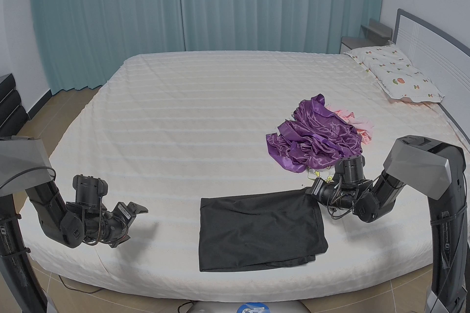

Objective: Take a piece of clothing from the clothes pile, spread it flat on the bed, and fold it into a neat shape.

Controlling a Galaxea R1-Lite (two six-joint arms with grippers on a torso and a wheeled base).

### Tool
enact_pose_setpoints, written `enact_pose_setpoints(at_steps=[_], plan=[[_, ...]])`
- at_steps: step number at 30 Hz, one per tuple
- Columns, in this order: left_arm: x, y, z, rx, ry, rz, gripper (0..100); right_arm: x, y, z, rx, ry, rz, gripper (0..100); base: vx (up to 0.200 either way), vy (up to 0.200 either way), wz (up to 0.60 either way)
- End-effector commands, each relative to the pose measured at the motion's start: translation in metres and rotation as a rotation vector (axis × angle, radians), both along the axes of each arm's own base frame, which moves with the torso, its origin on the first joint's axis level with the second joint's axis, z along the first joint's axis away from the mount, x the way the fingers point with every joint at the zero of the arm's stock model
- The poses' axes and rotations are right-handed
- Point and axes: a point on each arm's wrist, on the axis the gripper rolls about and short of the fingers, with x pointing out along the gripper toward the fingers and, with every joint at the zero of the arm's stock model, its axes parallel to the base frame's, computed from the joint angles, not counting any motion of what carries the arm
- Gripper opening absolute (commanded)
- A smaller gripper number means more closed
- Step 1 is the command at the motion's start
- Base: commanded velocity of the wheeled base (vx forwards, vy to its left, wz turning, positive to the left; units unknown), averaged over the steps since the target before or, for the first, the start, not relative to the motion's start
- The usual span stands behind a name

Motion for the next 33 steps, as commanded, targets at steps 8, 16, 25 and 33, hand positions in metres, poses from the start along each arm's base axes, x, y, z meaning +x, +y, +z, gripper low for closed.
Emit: enact_pose_setpoints(at_steps=[8, 16, 25, 33], plan=[[0.0, 0.0, -0.001, 0.0, 0.003, 0.0, 100, -0.004, -0.004, -0.002, -0.008, 0.016, -0.004, 100, 0.0, 0.0, 0.0], [0.0, 0.0, -0.001, 0.0, 0.003, 0.0, 100, -0.023, -0.016, 0.009, 0.014, -0.019, 0.059, 100, 0.0, 0.0, 0.0], [0.0, 0.0, -0.001, 0.0, 0.003, 0.0, 100, -0.051, -0.025, -0.005, -0.067, 0.007, 0.271, 100, 0.0, 0.0, 0.0], [0.0, 0.0, -0.001, 0.0, 0.003, 0.0, 100, -0.055, -0.009, -0.015, -0.085, 0.016, 0.337, 100, 0.0, 0.0, 0.0]])
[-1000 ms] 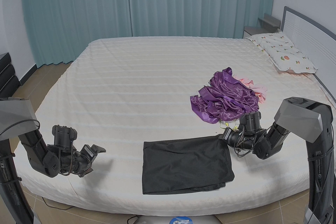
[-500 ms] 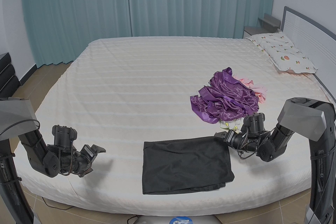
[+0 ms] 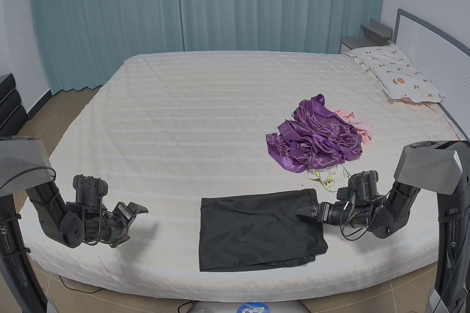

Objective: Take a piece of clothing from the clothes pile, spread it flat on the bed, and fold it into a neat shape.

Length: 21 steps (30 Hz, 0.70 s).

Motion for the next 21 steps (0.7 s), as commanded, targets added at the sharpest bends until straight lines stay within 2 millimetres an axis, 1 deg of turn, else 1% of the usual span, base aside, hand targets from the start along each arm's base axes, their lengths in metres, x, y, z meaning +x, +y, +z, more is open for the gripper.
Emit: enact_pose_setpoints(at_steps=[1, 4, 8, 12, 15, 21], plan=[[0.0, 0.0, 0.0, 0.0, 0.001, 0.0, 100, -0.003, 0.009, -0.009, -0.008, 0.02, 0.028, 100, 0.0, 0.0, 0.0], [0.0, 0.0, 0.0, 0.0, 0.002, 0.0, 100, -0.001, 0.016, -0.012, -0.007, 0.017, 0.045, 100, 0.0, 0.0, 0.0], [0.0, -0.001, -0.001, 0.0, 0.002, -0.002, 100, -0.001, 0.017, -0.012, -0.005, 0.018, 0.049, 100, 0.0, 0.0, 0.0], [0.0, 0.0, -0.001, 0.001, 0.002, -0.001, 100, -0.003, 0.022, -0.015, -0.004, 0.023, 0.063, 100, 0.0, 0.0, 0.0], [0.0, 0.0, -0.001, 0.001, 0.002, -0.001, 100, -0.003, 0.029, -0.015, -0.002, 0.02, 0.082, 100, 0.0, 0.0, 0.0], [0.0, 0.0, -0.001, 0.001, 0.004, -0.001, 100, -0.002, 0.031, -0.018, 0.0, 0.024, 0.084, 100, 0.0, 0.0, 0.0]])
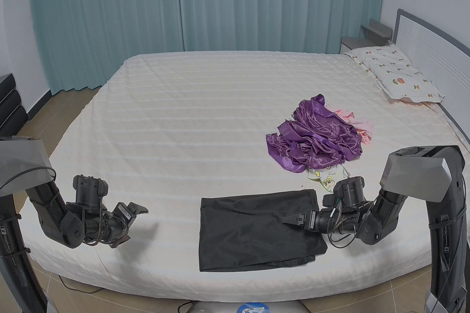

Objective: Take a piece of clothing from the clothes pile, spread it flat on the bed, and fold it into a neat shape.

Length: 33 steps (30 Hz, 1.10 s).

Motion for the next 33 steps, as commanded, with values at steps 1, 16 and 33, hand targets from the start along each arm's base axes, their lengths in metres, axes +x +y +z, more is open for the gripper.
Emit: enact_pose_setpoints(at_steps=[1, 16, 33], plan=[[0.0, 0.0, 0.0, 0.0, 0.002, 0.0, 100, 0.0, 0.002, -0.004, -0.002, 0.009, 0.004, 100, 0.0, 0.0, 0.0], [0.0, 0.0, -0.001, 0.0, 0.002, 0.0, 100, -0.003, 0.008, -0.004, 0.001, 0.01, 0.02, 0, 0.0, 0.0, 0.0], [-0.001, 0.0, -0.001, 0.001, 0.005, -0.003, 100, -0.009, 0.0, 0.008, 0.027, -0.02, -0.001, 0, 0.0, 0.0, 0.0]])
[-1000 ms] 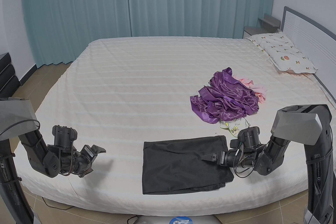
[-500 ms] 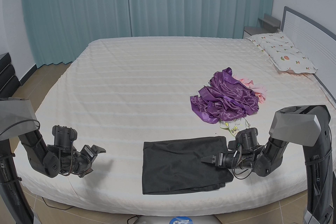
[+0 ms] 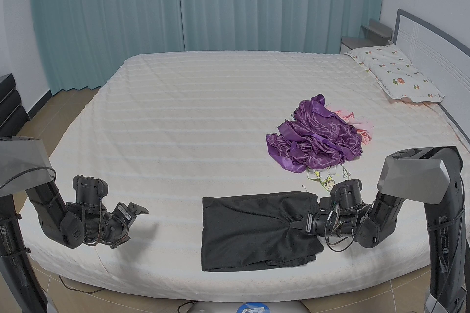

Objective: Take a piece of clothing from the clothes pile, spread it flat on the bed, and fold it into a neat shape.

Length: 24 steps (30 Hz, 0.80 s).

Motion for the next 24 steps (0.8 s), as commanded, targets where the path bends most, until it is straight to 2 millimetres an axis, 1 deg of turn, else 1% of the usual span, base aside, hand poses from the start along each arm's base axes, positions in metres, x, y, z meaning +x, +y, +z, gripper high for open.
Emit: enact_pose_setpoints(at_steps=[1, 3, 4, 9, 24], plan=[[0.0, 0.0, 0.0, 0.0, 0.001, -0.002, 100, -0.005, -0.003, 0.01, 0.02, -0.011, -0.006, 0, 0.0, 0.0, 0.0], [0.0, 0.0, 0.0, -0.001, 0.001, -0.001, 100, -0.007, -0.004, 0.012, 0.033, -0.009, 0.003, 0, 0.0, 0.0, 0.0], [0.001, 0.0, 0.0, -0.001, 0.0, -0.001, 100, -0.007, -0.008, 0.014, 0.045, -0.007, 0.006, 0, 0.0, 0.0, 0.0], [0.001, -0.001, 0.001, -0.001, -0.004, -0.001, 100, -0.006, -0.015, 0.016, 0.049, -0.007, -0.007, 0, 0.0, 0.0, 0.0], [0.001, 0.0, 0.0, -0.001, 0.0, -0.001, 100, -0.006, -0.018, 0.015, 0.049, -0.005, -0.014, 0, 0.0, 0.0, 0.0]])
